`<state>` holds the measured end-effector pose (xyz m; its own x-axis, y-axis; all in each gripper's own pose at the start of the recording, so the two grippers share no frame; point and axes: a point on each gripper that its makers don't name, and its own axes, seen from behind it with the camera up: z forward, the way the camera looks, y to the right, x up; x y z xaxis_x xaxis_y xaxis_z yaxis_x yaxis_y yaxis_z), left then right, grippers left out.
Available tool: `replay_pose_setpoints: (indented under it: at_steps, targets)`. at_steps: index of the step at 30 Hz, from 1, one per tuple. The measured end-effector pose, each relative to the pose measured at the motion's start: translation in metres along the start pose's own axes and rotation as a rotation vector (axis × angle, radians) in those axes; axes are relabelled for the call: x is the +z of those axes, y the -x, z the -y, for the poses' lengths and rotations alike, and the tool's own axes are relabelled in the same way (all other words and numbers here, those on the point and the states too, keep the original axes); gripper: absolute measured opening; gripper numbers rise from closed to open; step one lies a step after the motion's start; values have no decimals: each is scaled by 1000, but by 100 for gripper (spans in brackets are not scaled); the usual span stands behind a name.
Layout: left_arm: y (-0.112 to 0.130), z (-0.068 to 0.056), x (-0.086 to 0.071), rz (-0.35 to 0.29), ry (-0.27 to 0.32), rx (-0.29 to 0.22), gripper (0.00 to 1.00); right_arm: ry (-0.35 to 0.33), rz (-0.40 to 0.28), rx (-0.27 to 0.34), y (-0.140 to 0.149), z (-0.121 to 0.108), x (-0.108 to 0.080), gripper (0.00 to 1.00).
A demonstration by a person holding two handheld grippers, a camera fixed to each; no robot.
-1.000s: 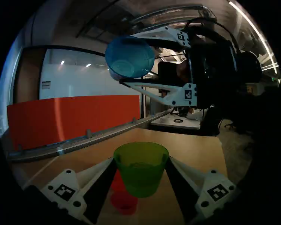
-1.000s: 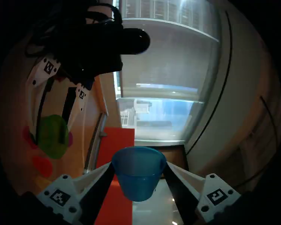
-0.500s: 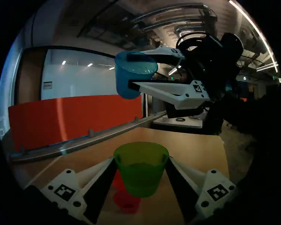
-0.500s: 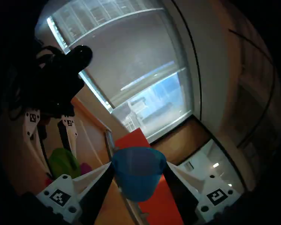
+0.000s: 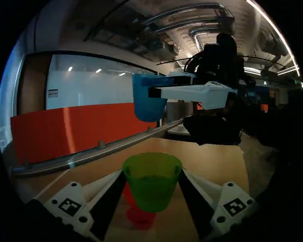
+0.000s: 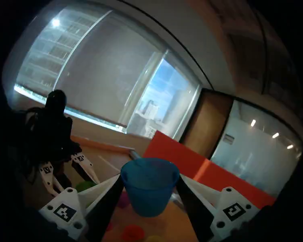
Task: Pour water
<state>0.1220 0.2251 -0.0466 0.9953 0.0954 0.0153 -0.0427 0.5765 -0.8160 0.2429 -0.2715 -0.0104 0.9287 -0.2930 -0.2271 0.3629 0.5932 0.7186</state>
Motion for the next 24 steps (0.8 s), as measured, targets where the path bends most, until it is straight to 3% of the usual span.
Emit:
replay_pose_setpoints:
  at_steps: [5, 9, 17, 24]
  targets:
    - [-1, 4, -2, -1, -7, 1, 86, -25, 4, 149, 7, -3, 0, 90]
    - [0, 9, -3, 4, -17, 2, 86, -42, 15, 209, 12, -2, 0, 90]
    - [4, 27, -10, 17, -55, 5, 86, -52, 38, 243, 28, -1, -5, 90]
    - [17, 53, -17, 47, -108, 10, 86, -56, 73, 256, 54, -2, -15, 90]
